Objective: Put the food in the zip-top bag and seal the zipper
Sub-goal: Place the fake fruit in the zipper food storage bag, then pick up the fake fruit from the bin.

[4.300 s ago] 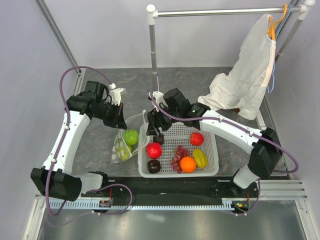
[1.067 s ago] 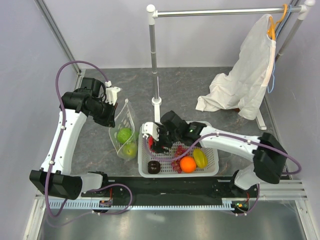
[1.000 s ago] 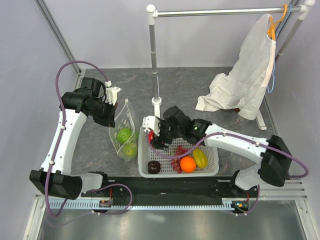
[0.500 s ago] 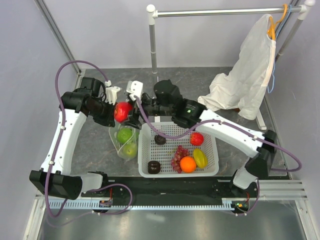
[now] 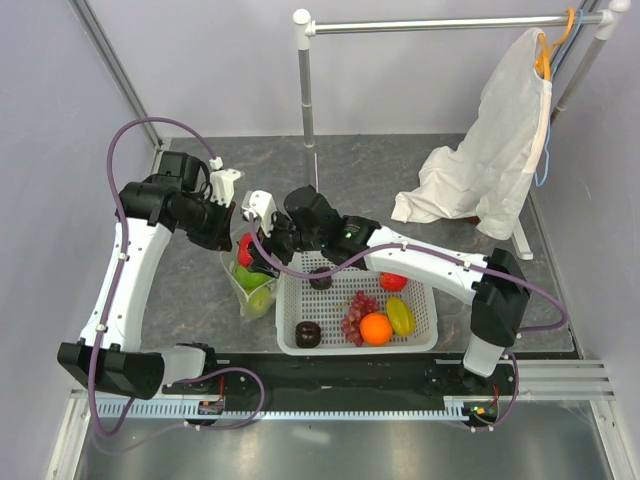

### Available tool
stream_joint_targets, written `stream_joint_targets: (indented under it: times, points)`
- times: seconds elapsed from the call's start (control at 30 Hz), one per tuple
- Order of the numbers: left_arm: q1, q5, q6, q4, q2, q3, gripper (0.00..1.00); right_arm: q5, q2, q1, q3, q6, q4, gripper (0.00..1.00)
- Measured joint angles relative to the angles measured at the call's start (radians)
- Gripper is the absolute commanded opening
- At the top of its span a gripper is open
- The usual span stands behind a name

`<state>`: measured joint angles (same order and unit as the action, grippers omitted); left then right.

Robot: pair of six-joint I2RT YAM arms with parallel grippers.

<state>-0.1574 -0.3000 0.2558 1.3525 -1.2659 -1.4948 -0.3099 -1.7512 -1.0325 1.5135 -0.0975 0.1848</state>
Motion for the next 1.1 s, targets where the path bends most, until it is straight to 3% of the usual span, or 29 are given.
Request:
stream_joint_targets:
  times: [0.1, 0.27, 0.43, 0.6, 0.7, 0.87, 1.1]
  points:
    - [0.0, -0.003, 0.0, 0.0, 0.0, 0.0, 0.02, 0.05, 0.0, 0.0, 0.0, 0.007, 0.018, 0.98]
    - [0.0, -0.014, 0.0, 0.0, 0.0, 0.0, 0.02, 0.124, 0.029, 0.0, 0.0, 0.019, 0.069, 0.98]
    - [0.0, -0.016, 0.0, 0.001, -0.001, 0.0, 0.02, 0.134, 0.169, 0.014, -0.008, 0.017, 0.131, 0.98]
    - [0.0, -0.019, 0.0, 0.001, -0.002, 0.0, 0.02, 0.132, 0.41, 0.04, -0.164, -0.047, 0.141, 0.98]
    - [0.0, -0.021, 0.0, 0.001, -0.005, 0.0, 0.02, 0.127, 0.476, 0.049, -0.286, -0.135, 0.159, 0.98]
    - [0.0, -0.022, 0.0, 0.001, -0.009, 0.0, 0.02, 0.099, 0.399, 0.058, -0.439, -0.279, 0.203, 0.97]
    - [0.0, -0.022, 0.0, 0.002, -0.009, 0.0, 0.02, 0.097, 0.23, 0.061, -0.476, -0.426, 0.168, 0.97]
